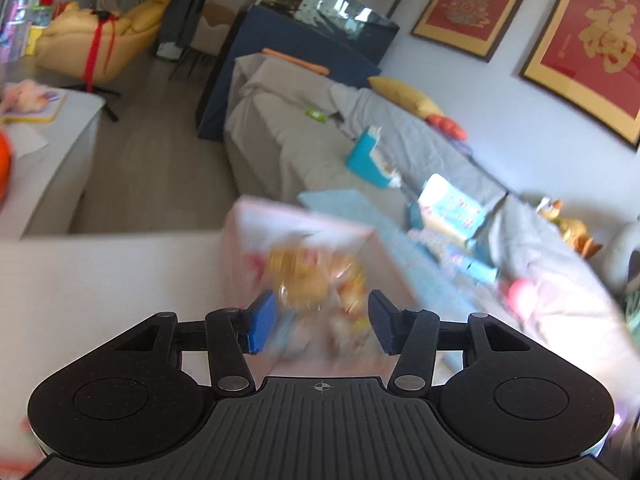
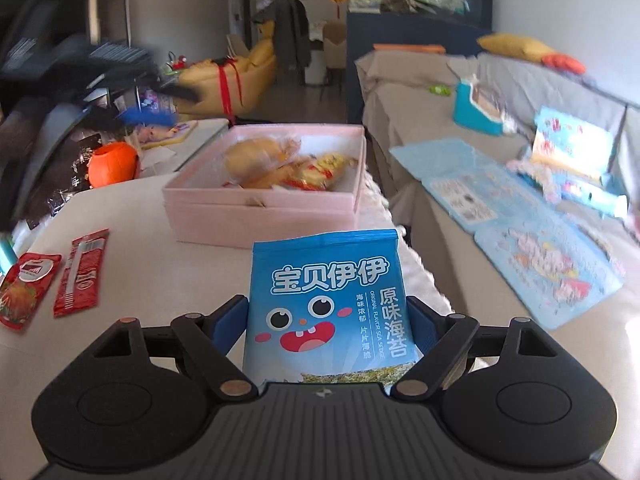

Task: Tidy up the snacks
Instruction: 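Carry the bread bun with the left gripper and seaweed packet with the right gripper into the pink box, release, then grasp the red roast-duck packet with the left gripper while the right gripper grasps the long red sachet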

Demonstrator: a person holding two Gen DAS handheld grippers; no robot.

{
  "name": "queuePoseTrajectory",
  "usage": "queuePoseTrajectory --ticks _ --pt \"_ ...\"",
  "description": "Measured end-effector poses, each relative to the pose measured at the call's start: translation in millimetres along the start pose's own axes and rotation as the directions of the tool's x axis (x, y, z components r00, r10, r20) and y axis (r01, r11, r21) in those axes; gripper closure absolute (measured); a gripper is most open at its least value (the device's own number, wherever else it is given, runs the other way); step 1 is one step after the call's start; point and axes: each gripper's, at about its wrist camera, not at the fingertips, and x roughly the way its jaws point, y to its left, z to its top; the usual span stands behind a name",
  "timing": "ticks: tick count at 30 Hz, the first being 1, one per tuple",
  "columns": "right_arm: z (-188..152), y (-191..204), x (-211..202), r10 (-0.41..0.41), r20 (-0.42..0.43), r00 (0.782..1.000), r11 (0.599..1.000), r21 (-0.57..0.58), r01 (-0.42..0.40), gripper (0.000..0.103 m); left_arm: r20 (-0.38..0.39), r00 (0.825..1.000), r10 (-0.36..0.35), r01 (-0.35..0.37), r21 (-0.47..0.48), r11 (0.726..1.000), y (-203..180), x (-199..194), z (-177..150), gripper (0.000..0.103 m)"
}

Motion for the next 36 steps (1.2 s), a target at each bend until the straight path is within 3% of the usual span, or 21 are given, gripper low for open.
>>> queuePoseTrajectory --ticks 4,9,11,15,18,21,25,29,33,36 --pt "28 2 0 0.031 0.065 0.997 1.0 0.001 -0.031 0.02 -0.041 0.996 0.085 -0.083 0.047 0.995 22 -33 -46 0.048" --pt "127 21 13 0.058 0.197 0.979 0.998 -0.022 -0.054 0.016 -0.05 0.992 0.114 -0.115 -0.019 0.993 48 -70 -69 0.048" --pt "166 30 32 0.089 0.183 0.979 0.996 -0.042 -0.083 0.007 -0.016 0.987 0.157 -0.158 -0.044 0.986 59 -89 -71 0.048" --pt "205 42 68 0.039 0.108 0.993 0.997 -0.063 -0.032 0.007 0.063 0.959 0.277 -0.273 -0.068 0.96 82 -129 -75 0.048" --pt "199 44 78 0.029 0.075 0.997 0.999 -0.038 -0.027 0.007 0.063 0.923 0.38 -0.371 -0.115 0.921 107 -152 -84 0.048" --pt "176 54 82 0.107 0.026 0.994 0.994 -0.006 -0.107 0.007 0.035 0.898 0.438 -0.426 -0.174 0.888 131 -162 -93 0.048" --pt "140 106 86 0.233 -0.072 0.97 0.966 -0.1 -0.239 0.007 0.008 0.906 0.423 -0.409 -0.24 0.88 150 -172 -108 0.048" --pt "100 175 89 0.352 -0.188 0.917 0.894 -0.224 -0.388 0.007 -0.018 0.92 0.392 -0.384 -0.242 0.891 145 -173 -117 0.048" --pt "68 227 93 0.398 -0.257 0.881 0.846 -0.267 -0.46 0.007 -0.035 0.924 0.381 -0.381 -0.18 0.907 129 -169 -123 0.047" --pt "57 249 99 0.389 -0.283 0.877 0.842 -0.277 -0.463 0.007 -0.006 0.911 0.413 -0.406 -0.195 0.893 132 -182 -126 0.048"
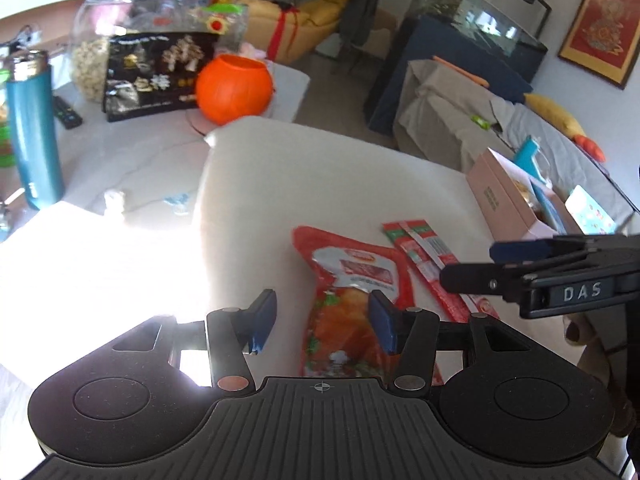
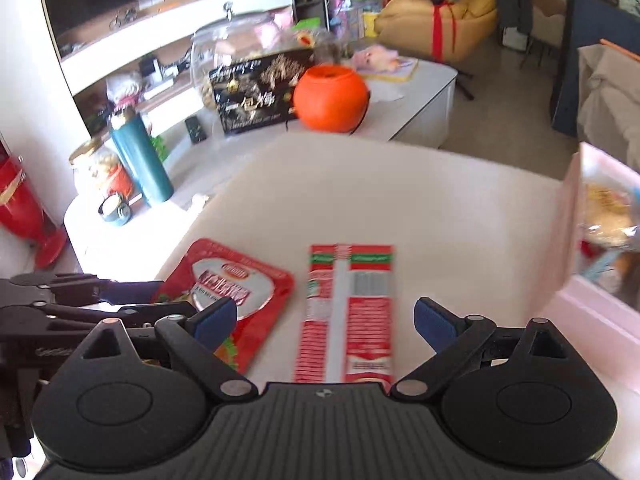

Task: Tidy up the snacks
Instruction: 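Grasp the red roast-duck packet with the left gripper while the right gripper grasps the long red sachet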

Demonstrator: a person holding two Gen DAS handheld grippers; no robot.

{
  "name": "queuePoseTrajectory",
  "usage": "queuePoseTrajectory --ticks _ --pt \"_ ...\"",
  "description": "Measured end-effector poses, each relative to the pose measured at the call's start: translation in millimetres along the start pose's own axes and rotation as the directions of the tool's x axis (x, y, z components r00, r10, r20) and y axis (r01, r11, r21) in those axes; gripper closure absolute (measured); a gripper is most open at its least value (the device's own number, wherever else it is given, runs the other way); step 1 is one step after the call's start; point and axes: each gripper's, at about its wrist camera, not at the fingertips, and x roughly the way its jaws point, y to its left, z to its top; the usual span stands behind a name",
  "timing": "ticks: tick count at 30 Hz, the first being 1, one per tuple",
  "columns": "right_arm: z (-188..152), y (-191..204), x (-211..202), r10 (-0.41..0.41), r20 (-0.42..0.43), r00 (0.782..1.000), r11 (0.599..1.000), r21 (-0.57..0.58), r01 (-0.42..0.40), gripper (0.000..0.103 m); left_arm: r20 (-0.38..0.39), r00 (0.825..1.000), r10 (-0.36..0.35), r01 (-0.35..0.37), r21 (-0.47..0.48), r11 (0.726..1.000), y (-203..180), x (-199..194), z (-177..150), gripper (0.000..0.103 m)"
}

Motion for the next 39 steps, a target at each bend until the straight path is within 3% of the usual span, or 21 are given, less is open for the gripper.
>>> queuePoseTrajectory --ticks 6,7,8,11,17,22,24,26,28,34,39 --pt "-5 -3 14 -0.068 -0.007 0.998 0.998 -0.002 0.068 0.008 0.022 0.999 -0.032 0.033 -0.04 0.999 10 -11 4 0.048" --pt "-8 -4 19 -0.102 -0.006 0.995 0.995 -0.009 0.102 0.013 0.014 0.999 -0.038 0.038 -0.03 0.999 6 -8 5 0.048" --pt "-12 -6 23 -0.13 -0.014 0.991 0.991 -0.017 0.13 0.027 0.006 0.999 -0.04 0.04 -0.016 0.999 1 -4 6 0.048" --pt "-25 -9 21 -0.113 -0.02 0.993 0.994 -0.017 0.112 0.044 -0.01 0.999 -0.036 0.037 0.033 0.999 -17 9 10 0.048" --pt "-65 -21 -18 -0.164 0.021 0.986 0.986 -0.039 0.165 0.045 -0.051 0.999 0.02 -0.009 0.212 0.977 -62 35 18 0.046" --pt "-95 -55 -48 -0.233 0.029 0.972 0.971 0.06 0.231 0.043 -0.1 0.995 0.026 0.014 0.382 0.924 -106 57 8 0.032" --pt "-105 -67 -56 -0.253 0.037 0.967 0.963 0.104 0.248 0.032 -0.126 0.991 0.031 0.028 0.44 0.898 -121 65 4 0.023" --pt "-113 -78 -59 -0.265 0.041 0.963 0.955 0.149 0.257 0.019 -0.146 0.989 0.04 0.037 0.488 0.872 -134 72 0 0.021" --pt "-121 -83 -60 -0.269 0.063 0.961 0.952 0.17 0.255 0.018 -0.162 0.987 0.025 0.059 0.497 0.866 -140 76 -1 0.019" --pt "-124 -82 -57 -0.285 0.092 0.954 0.948 0.172 0.267 0.015 -0.215 0.977 -0.002 0.1 0.448 0.888 -135 85 9 0.018" --pt "-124 -82 -56 -0.277 0.095 0.956 0.951 0.17 0.258 0.011 -0.24 0.971 0.014 0.107 0.487 0.867 -143 88 9 0.013"
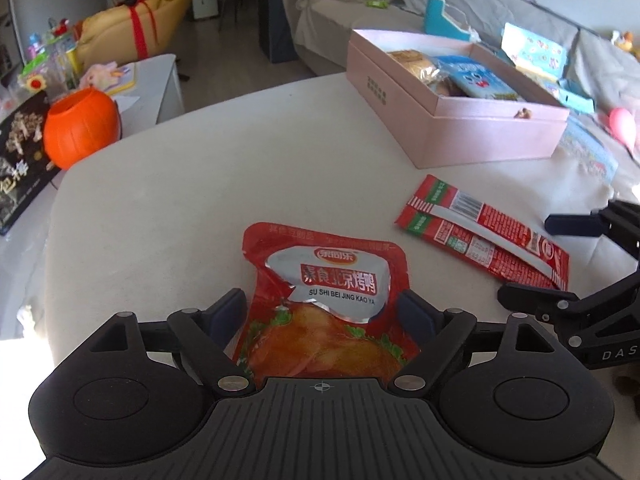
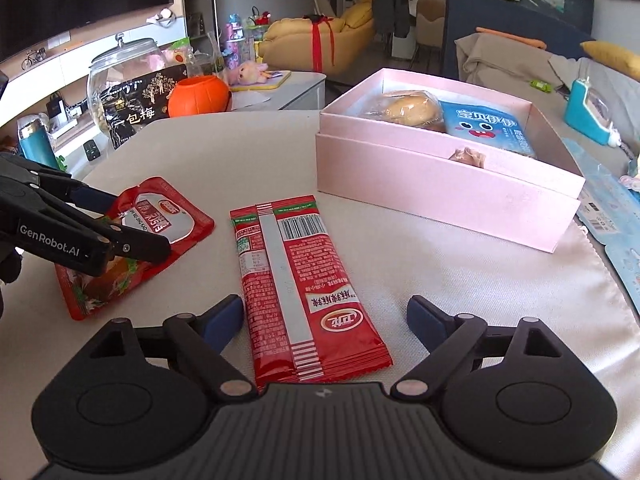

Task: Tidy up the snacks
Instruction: 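Grasp the red roast-duck packet with the left gripper while the right gripper grasps the long red sachet, then lift the red roast-duck packet with the left gripper while the right gripper holds the red sachet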

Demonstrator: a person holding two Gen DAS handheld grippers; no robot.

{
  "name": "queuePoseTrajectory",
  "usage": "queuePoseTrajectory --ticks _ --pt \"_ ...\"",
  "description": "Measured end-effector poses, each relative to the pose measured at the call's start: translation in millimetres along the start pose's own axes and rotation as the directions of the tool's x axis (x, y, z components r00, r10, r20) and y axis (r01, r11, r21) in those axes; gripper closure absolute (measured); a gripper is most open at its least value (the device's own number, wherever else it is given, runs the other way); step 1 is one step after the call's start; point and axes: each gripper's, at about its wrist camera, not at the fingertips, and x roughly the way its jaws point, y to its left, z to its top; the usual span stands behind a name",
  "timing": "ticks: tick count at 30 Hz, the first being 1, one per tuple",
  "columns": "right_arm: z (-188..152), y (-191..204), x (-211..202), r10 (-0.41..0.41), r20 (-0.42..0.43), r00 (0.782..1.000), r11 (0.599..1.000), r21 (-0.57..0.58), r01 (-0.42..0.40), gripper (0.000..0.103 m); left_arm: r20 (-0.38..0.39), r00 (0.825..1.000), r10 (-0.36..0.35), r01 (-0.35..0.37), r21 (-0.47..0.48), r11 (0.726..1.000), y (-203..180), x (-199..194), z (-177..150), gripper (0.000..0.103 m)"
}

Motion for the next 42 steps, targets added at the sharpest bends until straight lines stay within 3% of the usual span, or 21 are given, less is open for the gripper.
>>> queuePoseTrajectory --ticks 3,9,18,23,29,31,35,39,42 --pt "1 2 1 0.009 -0.006 1.0 1.0 -0.007 -0.009 0.008 -0.013 1.0 0.008 -0.008 0.054 0.999 -11 4 4 0.012" --pt "0 2 1 0.01 -0.005 1.0 1.0 -0.003 -0.01 0.007 -0.003 1.0 -0.024 0.025 0.055 0.998 -10 2 4 0.017" --pt "0 2 2 0.015 -0.009 1.0 1.0 -0.006 -0.015 0.004 0.043 0.994 -0.101 0.103 -0.056 0.993 1 -16 -12 0.024" --pt "12 3 12 0.0 -0.018 1.0 1.0 -0.007 0.0 0.003 0.044 0.993 -0.107 0.111 -0.084 0.99 1 -16 -14 0.024" --pt "32 1 35 0.016 -0.025 1.0 1.0 0.005 -0.015 0.004 0.008 0.998 -0.066 0.065 0.027 0.997 -19 -11 -14 0.015" --pt "35 3 36 0.008 -0.026 1.0 1.0 -0.011 -0.009 0.011 -0.002 0.999 -0.045 0.045 0.056 0.997 -25 -8 -13 0.014" --pt "31 7 22 0.012 -0.036 0.999 0.999 -0.039 -0.014 0.043 -0.004 0.998 -0.056 0.056 0.028 0.998 -23 -7 -10 0.013" --pt "13 -3 0 0.018 -0.043 0.999 1.0 -0.022 -0.019 0.045 0.015 0.998 -0.067 0.067 0.002 0.998 -19 -8 -13 0.013" --pt "-10 -16 -16 0.015 0.007 1.0 1.0 -0.009 -0.015 0.043 0.038 0.997 -0.063 0.063 0.0 0.998 -20 -9 -17 0.013"
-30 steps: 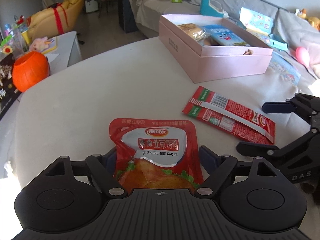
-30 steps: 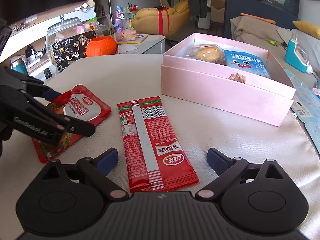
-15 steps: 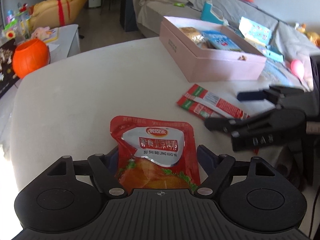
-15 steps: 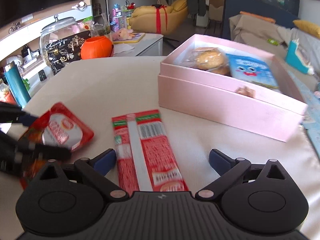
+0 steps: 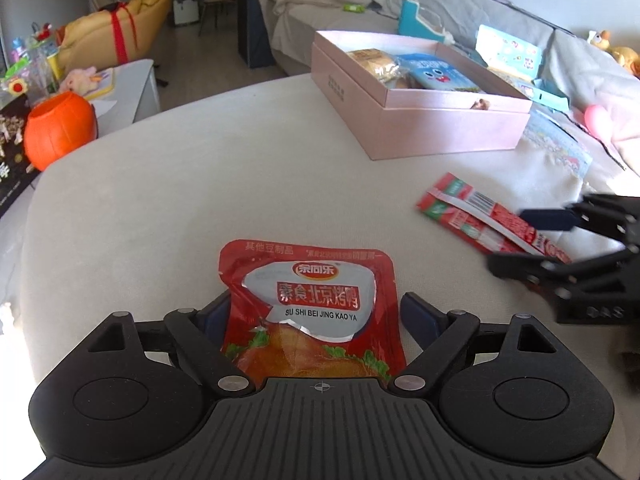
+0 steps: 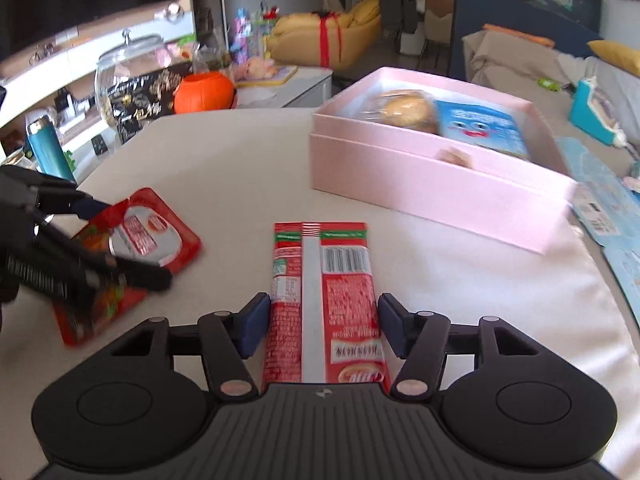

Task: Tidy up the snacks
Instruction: 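Lift the red roast-duck packet with the left gripper while the right gripper holds the red sachet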

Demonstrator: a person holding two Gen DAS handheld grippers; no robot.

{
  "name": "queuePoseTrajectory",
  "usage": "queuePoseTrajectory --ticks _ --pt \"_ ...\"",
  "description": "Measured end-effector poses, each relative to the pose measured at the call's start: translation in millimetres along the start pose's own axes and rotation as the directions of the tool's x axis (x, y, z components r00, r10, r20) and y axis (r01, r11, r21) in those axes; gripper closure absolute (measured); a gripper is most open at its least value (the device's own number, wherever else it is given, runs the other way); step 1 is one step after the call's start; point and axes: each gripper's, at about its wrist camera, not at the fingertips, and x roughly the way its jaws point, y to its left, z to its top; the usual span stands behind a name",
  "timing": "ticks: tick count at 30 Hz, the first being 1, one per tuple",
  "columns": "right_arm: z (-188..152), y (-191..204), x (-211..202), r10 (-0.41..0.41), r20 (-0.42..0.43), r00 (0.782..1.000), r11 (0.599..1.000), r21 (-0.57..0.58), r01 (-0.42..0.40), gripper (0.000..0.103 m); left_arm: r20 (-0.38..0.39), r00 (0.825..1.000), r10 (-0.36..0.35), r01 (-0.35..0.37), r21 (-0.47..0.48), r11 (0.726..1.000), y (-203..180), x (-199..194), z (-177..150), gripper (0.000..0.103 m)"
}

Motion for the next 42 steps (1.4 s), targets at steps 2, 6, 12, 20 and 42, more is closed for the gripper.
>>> queuePoseTrajectory --ticks 2,6,12,20,42 --pt "-13 -6 -10 -0.007 0.023 1.0 1.0 0.01 0.007 0.033 0.006 1.0 0.004 -0.004 -0.003 1.0 -1 0 0 0.013" --pt "-26 -12 -24 -0.009 0.006 1.0 1.0 0.029 0.009 0.018 0.017 1.0 -0.002 0.003 -0.031 1.0 2 -1 -1 0.013" --pt "-20 -28 -32 0.031 -0.016 0.999 0.999 0.034 -0.03 0.018 0.041 0.999 -0.013 0.015 -0.04 0.999 5 -3 -5 0.013" --pt "25 -20 14 0.043 -0.076 0.996 0.999 0.002 -0.043 0.022 0.035 0.999 -0.019 0.02 -0.028 0.999 6 -7 -7 0.015" --pt "34 -20 41 0.059 0.043 0.997 0.995 0.073 -0.062 0.03 0.087 0.996 -0.005 0.006 -0.014 1.0 -10 -26 24 0.072"
